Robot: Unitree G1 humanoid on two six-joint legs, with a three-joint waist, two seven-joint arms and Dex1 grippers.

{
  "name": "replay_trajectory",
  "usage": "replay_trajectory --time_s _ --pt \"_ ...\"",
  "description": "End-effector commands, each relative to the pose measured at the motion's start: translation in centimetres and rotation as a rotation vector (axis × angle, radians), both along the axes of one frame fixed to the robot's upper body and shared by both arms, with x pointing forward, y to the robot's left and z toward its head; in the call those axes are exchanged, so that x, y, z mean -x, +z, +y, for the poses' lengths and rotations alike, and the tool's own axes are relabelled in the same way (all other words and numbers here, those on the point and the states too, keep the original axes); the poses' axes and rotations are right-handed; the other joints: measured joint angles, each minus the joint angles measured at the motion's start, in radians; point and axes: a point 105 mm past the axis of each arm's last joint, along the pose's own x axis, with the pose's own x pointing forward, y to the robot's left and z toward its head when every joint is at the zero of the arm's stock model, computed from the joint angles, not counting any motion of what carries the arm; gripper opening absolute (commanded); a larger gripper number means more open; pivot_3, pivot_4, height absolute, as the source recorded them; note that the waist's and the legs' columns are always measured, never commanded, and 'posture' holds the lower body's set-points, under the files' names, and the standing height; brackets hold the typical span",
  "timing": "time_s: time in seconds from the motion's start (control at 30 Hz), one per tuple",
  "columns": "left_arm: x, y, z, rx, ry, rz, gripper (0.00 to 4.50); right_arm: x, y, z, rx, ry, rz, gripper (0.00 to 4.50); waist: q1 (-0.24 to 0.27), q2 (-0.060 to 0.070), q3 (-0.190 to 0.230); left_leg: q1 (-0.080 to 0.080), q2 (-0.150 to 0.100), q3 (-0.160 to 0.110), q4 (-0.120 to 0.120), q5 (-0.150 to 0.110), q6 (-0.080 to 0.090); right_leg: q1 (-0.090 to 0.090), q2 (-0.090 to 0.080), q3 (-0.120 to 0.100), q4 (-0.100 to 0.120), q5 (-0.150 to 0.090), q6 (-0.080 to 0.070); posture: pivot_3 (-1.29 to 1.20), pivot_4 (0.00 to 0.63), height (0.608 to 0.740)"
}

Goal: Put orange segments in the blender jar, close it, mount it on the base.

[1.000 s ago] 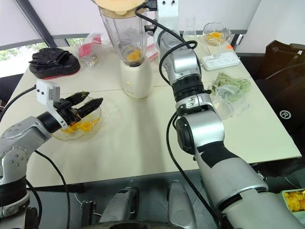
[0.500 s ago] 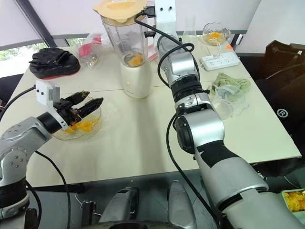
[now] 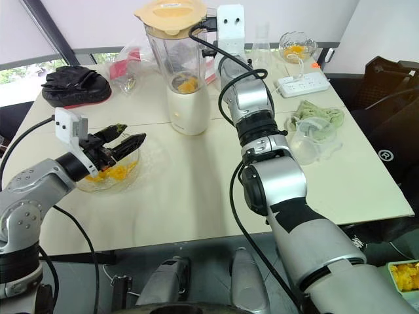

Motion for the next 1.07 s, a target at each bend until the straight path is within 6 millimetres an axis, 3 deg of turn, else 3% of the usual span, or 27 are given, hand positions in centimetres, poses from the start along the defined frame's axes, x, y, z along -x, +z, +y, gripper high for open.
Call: replay_trajectory --time_s 0.03,0.23,0.4,0.53,0.63,0.73,0.87,1.07 --pt "0.0 1.1 -0.2 -0.007 -0.007 -0.042 3.64 0.1 -0.4 0.3 0.025 0.005 0.012 0.78 0.0 0.0 0.0 0.0 0.0 0.0 0.0 0.0 0.0 0.0 0.0 0.0 0.0 0.0 0.0 0.0 0.15 0.74" --pt "-0.1 1.1 -0.6 0.001 -0.023 -0.043 3.64 0.2 -0.4 0.3 0.028 0.016 0.014 3.74 0.0 0.0 0.0 0.0 0.0 0.0 0.0 0.0 0.0 0.0 0.0 0.0 0.0 0.0 0.0 0.0 0.15 0.74" --pt "0.0 1.2 -0.9 0.024 -0.046 -0.036 3.64 0.7 -0.9 -0.5 0.04 0.012 0.004 3.74 0.0 0.0 0.0 0.0 0.0 0.0 0.0 0.0 0.0 0.0 0.0 0.0 0.0 0.0 0.0 0.0 0.15 0.74" --pt "-0.1 1.5 -1.0 0.049 -0.05 -0.029 3.64 2.6 -1.6 -1.4 0.052 0.058 -0.021 3.74 0.003 -0.001 0.0 0.0 0.0 0.0 0.0 0.0 0.0 0.0 0.0 0.0 0.0 0.0 0.0 0.0 0.15 0.74" --pt "-0.2 1.3 -0.9 0.042 -0.048 -0.022 3.64 5.0 -2.1 -1.7 0.067 0.166 -0.045 3.74 0.004 0.0 0.0 -0.001 0.0 0.0 0.0 0.0 0.0 0.0 0.0 0.0 0.0 0.0 0.0 0.0 0.15 0.74" --pt "0.0 1.3 -1.0 0.031 -0.053 -0.045 3.64 9.0 -2.8 -2.4 0.097 0.369 -0.076 3.74 0.008 -0.001 0.0 -0.001 0.0 -0.001 0.0 0.0 0.0 0.0 0.0 0.0 -0.001 0.0 0.0 0.0 0.15 0.74" --pt "0.3 1.3 -0.5 0.009 -0.046 -0.045 3.64 13.2 -4.7 -5.1 0.198 0.523 -0.039 3.74 0.014 -0.001 0.0 -0.001 0.0 0.0 0.0 0.0 0.0 0.001 0.0 0.0 -0.002 0.0 0.0 0.0 0.15 0.74" --pt "1.1 2.0 0.9 -0.003 -0.016 -0.061 3.64 16.6 -6.4 -9.9 0.246 0.597 0.072 3.74 0.017 -0.001 0.0 0.003 0.0 0.0 0.001 0.001 0.003 0.008 0.001 0.0 -0.007 0.0 0.0 0.0 0.15 0.74"
